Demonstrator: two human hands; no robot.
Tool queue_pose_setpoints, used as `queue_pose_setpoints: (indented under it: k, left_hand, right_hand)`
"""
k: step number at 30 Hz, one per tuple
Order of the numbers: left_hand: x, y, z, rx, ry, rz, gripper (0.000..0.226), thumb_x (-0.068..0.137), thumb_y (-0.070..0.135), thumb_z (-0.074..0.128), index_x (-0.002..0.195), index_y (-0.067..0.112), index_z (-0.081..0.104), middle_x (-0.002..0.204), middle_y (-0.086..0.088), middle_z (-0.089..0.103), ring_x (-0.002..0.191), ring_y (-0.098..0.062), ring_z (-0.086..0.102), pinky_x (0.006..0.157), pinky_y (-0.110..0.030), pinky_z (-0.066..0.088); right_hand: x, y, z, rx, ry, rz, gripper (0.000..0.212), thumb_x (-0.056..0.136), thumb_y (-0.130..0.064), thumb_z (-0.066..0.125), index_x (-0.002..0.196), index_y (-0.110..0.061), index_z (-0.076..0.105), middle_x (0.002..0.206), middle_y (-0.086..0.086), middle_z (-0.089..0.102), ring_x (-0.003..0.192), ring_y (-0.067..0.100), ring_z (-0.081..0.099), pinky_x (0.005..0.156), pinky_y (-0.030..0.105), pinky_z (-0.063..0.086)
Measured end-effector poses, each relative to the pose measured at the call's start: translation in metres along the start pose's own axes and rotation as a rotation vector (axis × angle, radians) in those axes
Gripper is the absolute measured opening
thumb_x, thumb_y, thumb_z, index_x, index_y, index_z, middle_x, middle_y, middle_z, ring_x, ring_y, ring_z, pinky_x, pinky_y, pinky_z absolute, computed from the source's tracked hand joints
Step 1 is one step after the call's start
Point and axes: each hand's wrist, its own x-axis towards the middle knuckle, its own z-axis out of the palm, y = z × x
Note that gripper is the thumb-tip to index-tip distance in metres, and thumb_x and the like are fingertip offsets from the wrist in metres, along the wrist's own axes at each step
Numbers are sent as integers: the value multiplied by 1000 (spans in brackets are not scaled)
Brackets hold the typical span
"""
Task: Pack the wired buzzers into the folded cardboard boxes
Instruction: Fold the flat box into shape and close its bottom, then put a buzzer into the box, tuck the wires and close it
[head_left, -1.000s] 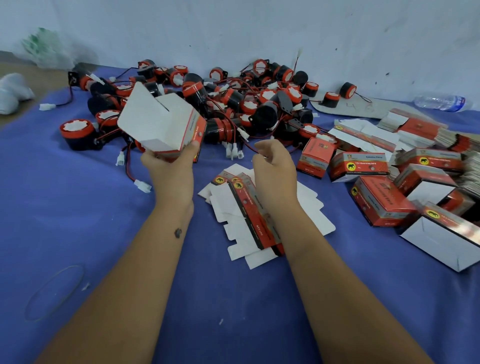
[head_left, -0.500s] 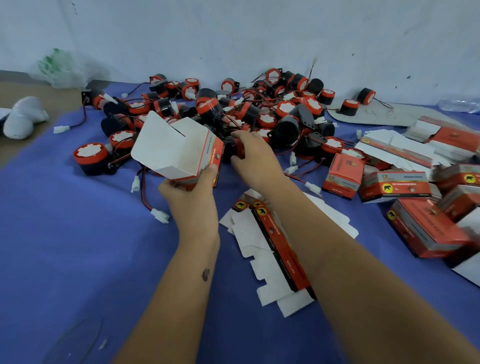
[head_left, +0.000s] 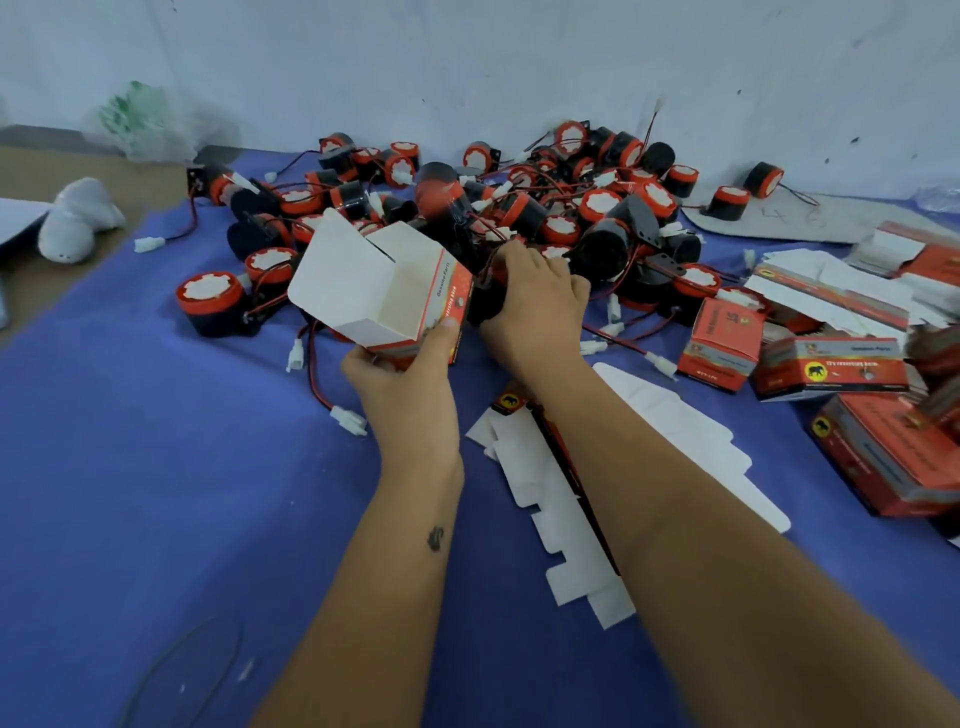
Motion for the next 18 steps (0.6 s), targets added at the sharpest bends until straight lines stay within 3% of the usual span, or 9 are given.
queue_pose_setpoints:
  k: [3, 6, 8, 10, 12, 14, 16, 18]
  left_hand:
    - [0, 4, -2, -40, 14, -26, 38, 84, 17, 76, 105, 25, 45, 108, 9, 61, 95, 1, 62, 90, -26, 54]
    - [-3, 5, -3, -24, -9, -9, 38, 85, 17, 75, 106, 25, 44, 107, 9, 60, 94, 0, 61, 90, -26, 54]
    - [-7, 6, -4, 88, -93, 61, 43, 86, 19, 74, 116, 21, 44, 110, 9, 59, 94, 1, 60, 82, -19, 53]
    - [-14, 4, -5, 269, -250, 156, 44, 85, 20, 75, 116, 25, 43, 106, 16, 57, 86, 14, 58, 67, -6, 47]
    - [-21, 1, -7, 432, -408, 185, 44, 82, 23, 77, 108, 30, 42, 101, 22, 54, 79, 25, 52, 59, 0, 41]
    - [-27, 0, -10, 545, -508, 171, 47, 79, 28, 80, 108, 30, 44, 101, 22, 55, 82, 23, 53, 61, -2, 43]
    - [-29, 1, -11, 659, -534, 191, 52, 74, 35, 82, 111, 29, 46, 106, 18, 55, 94, 7, 57, 72, -13, 47]
    - [-28, 1, -11, 757, -522, 250, 51, 73, 34, 82, 110, 27, 49, 107, 12, 53, 104, -11, 55, 83, -28, 49]
  right_hand:
    - [-10, 9, -19, 207, 6, 83, 52, 75, -17, 69, 123, -22, 51, 122, 2, 57, 115, 28, 46, 93, 39, 35]
    - [-28, 18, -47, 795, 38, 218, 68, 76, -4, 74, 134, -25, 47, 121, -1, 60, 113, 20, 56, 95, 39, 48]
    - [-43, 25, -62, 1117, 82, 328, 80, 79, 4, 72, 145, -27, 38, 118, -7, 61, 113, 16, 59, 96, 34, 49]
    - [-56, 32, -73, 1348, 105, 429, 85, 83, 11, 65, 150, -27, 31, 119, -3, 61, 118, 21, 58, 98, 38, 49]
    - [-65, 39, -81, 1523, 107, 519, 71, 86, 13, 58, 143, -26, 41, 121, 1, 62, 117, 22, 59, 90, 35, 50]
    - [-76, 45, -87, 1591, 83, 600, 53, 89, 10, 52, 124, -30, 54, 114, -1, 65, 111, 18, 59, 82, 30, 43]
    - [-88, 51, -89, 1704, 63, 660, 37, 89, 2, 50, 105, -30, 59, 107, 0, 65, 102, 17, 57, 77, 27, 38]
    - [-96, 56, -90, 1899, 74, 698, 19, 88, -8, 56, 99, -23, 59, 104, 4, 64, 98, 20, 57, 78, 28, 42]
